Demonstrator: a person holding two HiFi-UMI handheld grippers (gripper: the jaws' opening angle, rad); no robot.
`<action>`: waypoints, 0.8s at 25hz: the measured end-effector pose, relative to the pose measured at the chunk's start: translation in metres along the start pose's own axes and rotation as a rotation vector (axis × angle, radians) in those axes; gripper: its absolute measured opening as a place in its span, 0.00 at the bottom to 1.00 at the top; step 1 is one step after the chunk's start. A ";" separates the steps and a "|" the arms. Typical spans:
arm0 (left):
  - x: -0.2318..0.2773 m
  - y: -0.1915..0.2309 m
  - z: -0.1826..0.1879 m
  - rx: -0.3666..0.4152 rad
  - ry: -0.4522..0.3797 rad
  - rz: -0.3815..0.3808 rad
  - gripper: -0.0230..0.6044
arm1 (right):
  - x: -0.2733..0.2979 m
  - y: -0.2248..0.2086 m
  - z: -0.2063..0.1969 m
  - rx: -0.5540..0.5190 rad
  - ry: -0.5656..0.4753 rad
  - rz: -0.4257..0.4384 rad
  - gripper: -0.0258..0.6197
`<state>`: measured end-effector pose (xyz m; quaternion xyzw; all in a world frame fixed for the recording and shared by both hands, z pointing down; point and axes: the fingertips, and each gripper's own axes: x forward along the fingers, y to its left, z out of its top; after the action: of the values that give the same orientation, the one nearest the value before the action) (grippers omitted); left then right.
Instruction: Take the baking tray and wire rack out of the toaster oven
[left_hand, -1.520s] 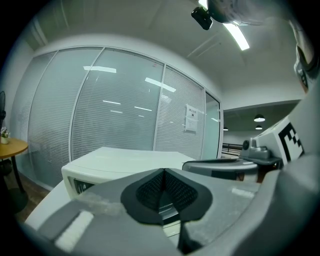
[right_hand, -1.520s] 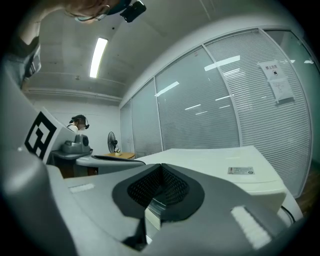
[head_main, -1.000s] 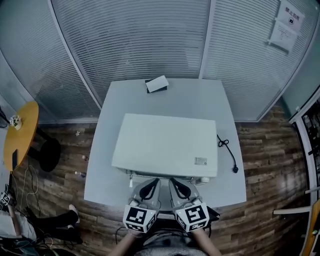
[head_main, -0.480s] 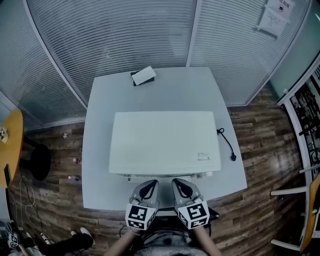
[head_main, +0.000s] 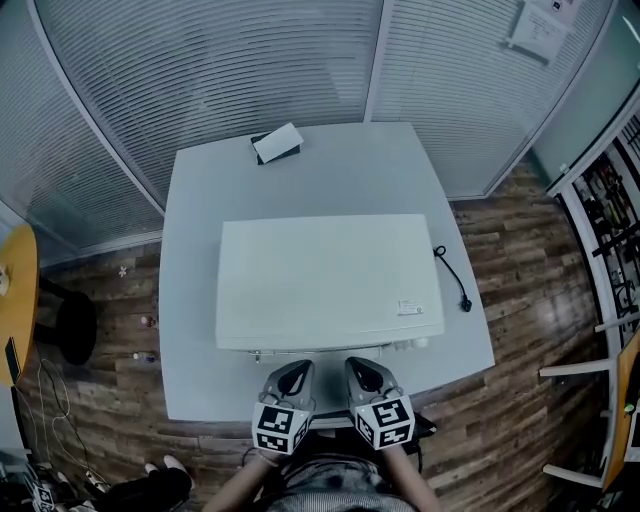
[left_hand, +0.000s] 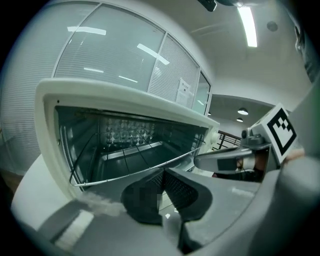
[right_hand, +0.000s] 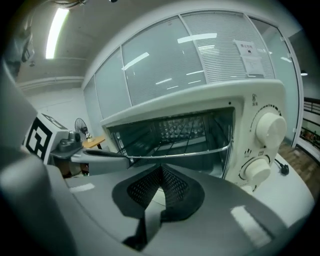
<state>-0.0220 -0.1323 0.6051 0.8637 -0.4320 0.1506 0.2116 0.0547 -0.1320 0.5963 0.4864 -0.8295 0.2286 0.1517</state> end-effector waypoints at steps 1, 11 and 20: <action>0.002 0.002 -0.005 -0.027 0.001 0.001 0.04 | 0.002 -0.002 -0.004 0.026 0.007 -0.002 0.04; 0.019 0.013 -0.036 -0.097 0.052 0.018 0.04 | 0.019 -0.024 -0.034 0.130 0.071 -0.045 0.04; 0.023 0.045 -0.064 -0.656 -0.010 0.059 0.04 | 0.027 -0.032 -0.051 0.365 0.093 -0.012 0.07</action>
<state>-0.0503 -0.1404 0.6806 0.7376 -0.4832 0.0052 0.4717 0.0716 -0.1389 0.6598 0.4997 -0.7635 0.3967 0.1004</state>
